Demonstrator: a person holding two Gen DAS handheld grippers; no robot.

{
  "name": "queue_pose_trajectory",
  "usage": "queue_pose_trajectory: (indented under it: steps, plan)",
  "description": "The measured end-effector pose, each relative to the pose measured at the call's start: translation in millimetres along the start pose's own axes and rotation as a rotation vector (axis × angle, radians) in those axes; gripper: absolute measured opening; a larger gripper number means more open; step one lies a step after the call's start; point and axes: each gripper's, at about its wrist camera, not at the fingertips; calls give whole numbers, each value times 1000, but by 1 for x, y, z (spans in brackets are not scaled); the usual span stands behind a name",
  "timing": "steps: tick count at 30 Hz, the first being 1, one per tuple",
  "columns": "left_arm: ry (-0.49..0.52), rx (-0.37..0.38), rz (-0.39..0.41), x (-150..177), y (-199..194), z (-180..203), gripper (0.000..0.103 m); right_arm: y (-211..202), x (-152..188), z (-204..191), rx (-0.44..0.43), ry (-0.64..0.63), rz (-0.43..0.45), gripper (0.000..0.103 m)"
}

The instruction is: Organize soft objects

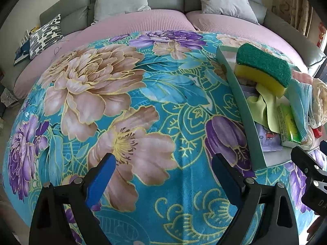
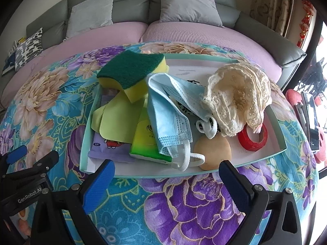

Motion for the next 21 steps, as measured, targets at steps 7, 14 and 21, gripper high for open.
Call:
queue_pose_trajectory:
  steps: [7, 14, 21]
  plan:
    - [1, -3, -1, 0, 1, 1, 95, -1, -1, -1, -3, -2, 8, 103]
    - [4, -29, -7, 0, 3, -1, 95, -1, -1, 0, -5, 3, 9, 103]
    - [16, -32, -7, 2, 2, 1, 95, 0, -1, 0, -6, 4, 7, 103]
Point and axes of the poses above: each gripper's, at about its wrist camera, not at the fingertips, and y roughly the way its jaws point, z to its right, x to its underside, and after that the axes turned 13 degrees about -y, right-handed
